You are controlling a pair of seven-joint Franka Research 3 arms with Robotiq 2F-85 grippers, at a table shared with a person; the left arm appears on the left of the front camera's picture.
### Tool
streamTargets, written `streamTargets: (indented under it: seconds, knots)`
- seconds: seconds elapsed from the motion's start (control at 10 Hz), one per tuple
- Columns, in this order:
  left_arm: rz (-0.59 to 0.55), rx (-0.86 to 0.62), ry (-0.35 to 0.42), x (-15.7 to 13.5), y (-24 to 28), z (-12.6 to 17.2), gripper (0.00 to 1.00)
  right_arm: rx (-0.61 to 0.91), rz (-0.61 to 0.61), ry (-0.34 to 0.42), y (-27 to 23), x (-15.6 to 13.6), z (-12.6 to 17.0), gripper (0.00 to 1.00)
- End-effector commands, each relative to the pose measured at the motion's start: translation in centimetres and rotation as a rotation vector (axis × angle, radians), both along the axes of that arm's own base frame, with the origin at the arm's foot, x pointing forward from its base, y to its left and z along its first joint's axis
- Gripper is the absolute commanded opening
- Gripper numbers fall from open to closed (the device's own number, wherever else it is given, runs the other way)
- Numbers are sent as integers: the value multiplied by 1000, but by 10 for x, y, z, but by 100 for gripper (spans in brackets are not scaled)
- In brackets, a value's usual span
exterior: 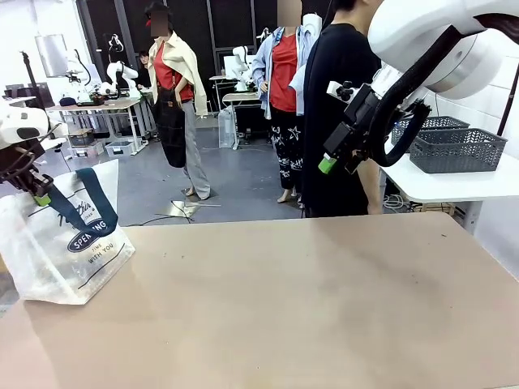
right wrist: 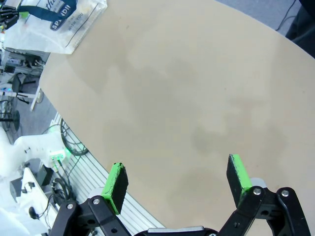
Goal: Transfer purchased items from the store into the shopping bag.
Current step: Move the Reusable shopping bag to the right side of the table.
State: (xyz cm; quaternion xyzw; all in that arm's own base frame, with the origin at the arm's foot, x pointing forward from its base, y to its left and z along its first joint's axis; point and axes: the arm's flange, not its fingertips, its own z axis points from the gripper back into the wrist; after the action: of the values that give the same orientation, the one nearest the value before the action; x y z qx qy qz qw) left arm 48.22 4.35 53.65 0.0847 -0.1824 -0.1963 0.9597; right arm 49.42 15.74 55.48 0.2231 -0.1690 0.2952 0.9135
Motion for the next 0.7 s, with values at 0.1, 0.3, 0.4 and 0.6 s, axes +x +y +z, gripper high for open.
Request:
streamTargets:
  seconds: [0.1,0.3,0.4,0.6]
  knots:
    - [6,-17,-5,1,2,1,12,20,-11,6,1,0,1,100]
    - [13,-31,-4,0,4,2,50,20,-11,6,1,0,1,100]
    - [19,-35,-5,-1,3,3,69,20,-11,6,1,0,1,100]
    - [30,-45,-2,-3,3,5,100,20,-11,6,1,0,1,100]
